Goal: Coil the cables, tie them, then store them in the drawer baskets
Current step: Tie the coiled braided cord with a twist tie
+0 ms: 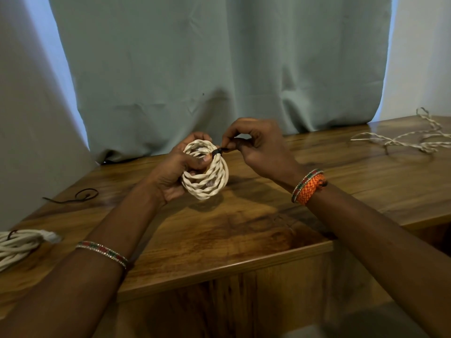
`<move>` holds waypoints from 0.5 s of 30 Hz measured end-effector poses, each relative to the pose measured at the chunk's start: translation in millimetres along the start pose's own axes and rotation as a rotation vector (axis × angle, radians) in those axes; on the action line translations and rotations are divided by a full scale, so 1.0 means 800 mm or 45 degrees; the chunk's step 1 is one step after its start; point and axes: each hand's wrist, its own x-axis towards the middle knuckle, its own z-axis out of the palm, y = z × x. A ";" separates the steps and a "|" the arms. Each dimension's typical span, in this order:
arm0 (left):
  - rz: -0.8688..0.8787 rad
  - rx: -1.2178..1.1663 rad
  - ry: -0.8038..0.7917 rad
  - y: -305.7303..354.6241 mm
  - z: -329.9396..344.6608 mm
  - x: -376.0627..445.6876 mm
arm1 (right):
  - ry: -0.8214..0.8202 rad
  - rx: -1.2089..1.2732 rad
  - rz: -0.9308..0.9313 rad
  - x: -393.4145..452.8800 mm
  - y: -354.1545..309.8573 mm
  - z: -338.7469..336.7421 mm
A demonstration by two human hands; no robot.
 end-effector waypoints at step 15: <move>-0.047 0.058 0.057 -0.005 0.000 0.002 | 0.045 -0.035 -0.059 -0.007 0.004 0.000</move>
